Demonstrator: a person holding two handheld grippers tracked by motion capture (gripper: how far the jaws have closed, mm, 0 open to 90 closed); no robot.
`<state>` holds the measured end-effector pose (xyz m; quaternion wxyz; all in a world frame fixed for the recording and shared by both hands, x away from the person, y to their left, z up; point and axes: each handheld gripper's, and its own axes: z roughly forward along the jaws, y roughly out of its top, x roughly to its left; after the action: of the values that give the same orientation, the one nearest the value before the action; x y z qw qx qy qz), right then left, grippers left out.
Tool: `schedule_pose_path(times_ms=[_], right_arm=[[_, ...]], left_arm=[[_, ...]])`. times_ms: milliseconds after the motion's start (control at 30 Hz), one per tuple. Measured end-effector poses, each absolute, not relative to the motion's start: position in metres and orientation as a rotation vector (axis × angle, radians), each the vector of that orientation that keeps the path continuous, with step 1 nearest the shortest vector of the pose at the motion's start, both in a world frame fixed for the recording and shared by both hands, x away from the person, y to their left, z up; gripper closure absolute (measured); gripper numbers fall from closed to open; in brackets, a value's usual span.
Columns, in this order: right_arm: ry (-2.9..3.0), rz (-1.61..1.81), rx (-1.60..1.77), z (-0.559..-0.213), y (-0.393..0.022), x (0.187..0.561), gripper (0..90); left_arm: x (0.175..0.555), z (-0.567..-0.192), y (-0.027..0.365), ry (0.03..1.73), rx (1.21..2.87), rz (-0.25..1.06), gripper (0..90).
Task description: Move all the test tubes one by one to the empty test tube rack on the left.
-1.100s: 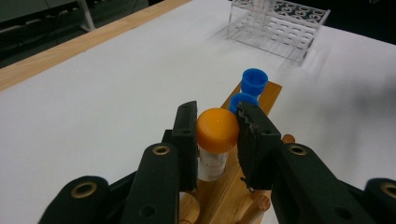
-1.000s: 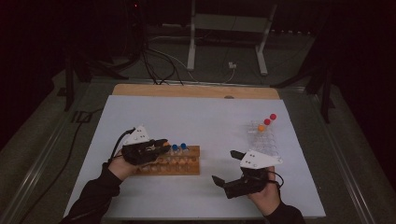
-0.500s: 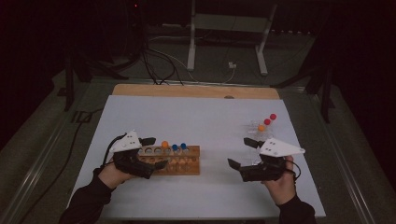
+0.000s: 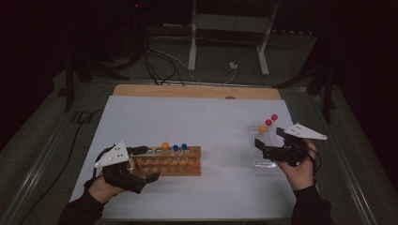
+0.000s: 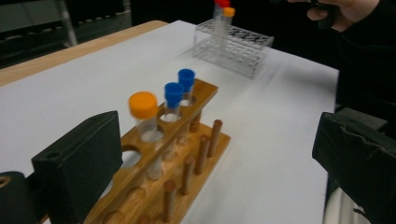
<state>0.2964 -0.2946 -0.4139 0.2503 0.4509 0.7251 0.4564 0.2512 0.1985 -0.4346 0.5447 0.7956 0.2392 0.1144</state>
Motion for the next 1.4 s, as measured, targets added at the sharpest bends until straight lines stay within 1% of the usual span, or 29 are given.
schedule_pose_path(times_ms=[33, 100, 200, 333, 467, 633, 800, 900, 1067, 1167, 1400], right_arm=[[1.976, 1.227, 1.238, -0.417, -0.296, 0.299, 7.2], [1.978, 1.202, 1.261, -0.424, -0.298, 0.305, 12.6], [1.993, 1.143, 1.284, -0.433, -0.300, 0.313, 16.3], [2.012, 1.087, 1.313, -0.443, -0.302, 0.322, 26.5], [2.017, 1.036, 1.345, -0.450, -0.302, 0.330, 34.8], [2.039, 1.018, 1.352, -0.451, -0.300, 0.336, 48.4], [2.060, 0.987, 1.366, -0.454, -0.298, 0.344, 59.2], [2.079, 0.977, 1.369, -0.456, -0.297, 0.348, 63.5], [2.091, 0.958, 1.370, -0.458, -0.294, 0.352, 67.3], [2.083, 0.954, 1.374, -0.459, -0.295, 0.354, 72.9], [2.064, 0.972, 1.362, -0.455, -0.297, 0.352, 74.3]], left_arm=[[0.251, -0.435, 0.200, 0.576, 1.881, 0.271, 2.5], [0.251, -0.435, 0.201, 0.584, 1.876, 0.275, 2.5], [0.251, -0.434, 0.203, 0.588, 1.871, 0.280, 2.6], [0.251, -0.433, 0.205, 0.593, 1.863, 0.287, 2.5], [0.251, -0.434, 0.205, 0.597, 1.867, 0.280, 2.6], [0.251, -0.436, 0.203, 0.592, 1.881, 0.278, 2.6], [0.252, -0.438, 0.203, 0.593, 1.883, 0.269, 2.6], [0.252, -0.438, 0.203, 0.593, 1.886, 0.270, 2.6], [0.252, -0.438, 0.203, 0.593, 1.890, 0.272, 2.6], [0.251, -0.438, 0.203, 0.591, 1.887, 0.273, 2.6], [0.252, -0.438, 0.203, 0.591, 1.891, 0.271, 2.6]])
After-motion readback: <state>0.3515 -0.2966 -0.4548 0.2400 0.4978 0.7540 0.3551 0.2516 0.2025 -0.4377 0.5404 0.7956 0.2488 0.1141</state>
